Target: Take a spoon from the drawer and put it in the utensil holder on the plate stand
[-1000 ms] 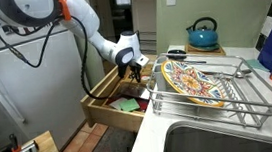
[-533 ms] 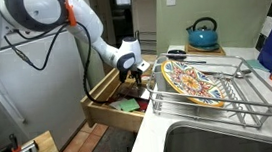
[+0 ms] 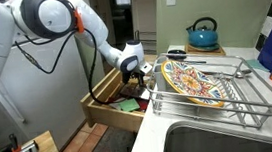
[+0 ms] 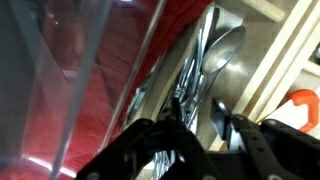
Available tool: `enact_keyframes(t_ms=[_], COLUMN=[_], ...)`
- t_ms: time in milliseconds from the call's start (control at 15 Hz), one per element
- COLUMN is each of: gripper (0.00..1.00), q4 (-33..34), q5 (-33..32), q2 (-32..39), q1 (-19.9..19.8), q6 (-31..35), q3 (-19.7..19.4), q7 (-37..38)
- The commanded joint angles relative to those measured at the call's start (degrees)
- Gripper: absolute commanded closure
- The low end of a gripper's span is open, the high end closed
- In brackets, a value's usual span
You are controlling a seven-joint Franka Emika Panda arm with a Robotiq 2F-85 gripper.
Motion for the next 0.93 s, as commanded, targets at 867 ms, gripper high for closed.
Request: enact_keyframes(t_ms=[867], gripper=[0.69], q4=[10.8], q5=[0.2], q2=[8.4], q1=[-0.5], q6=[-6.8], q3=[-0.4], q7=[0.8])
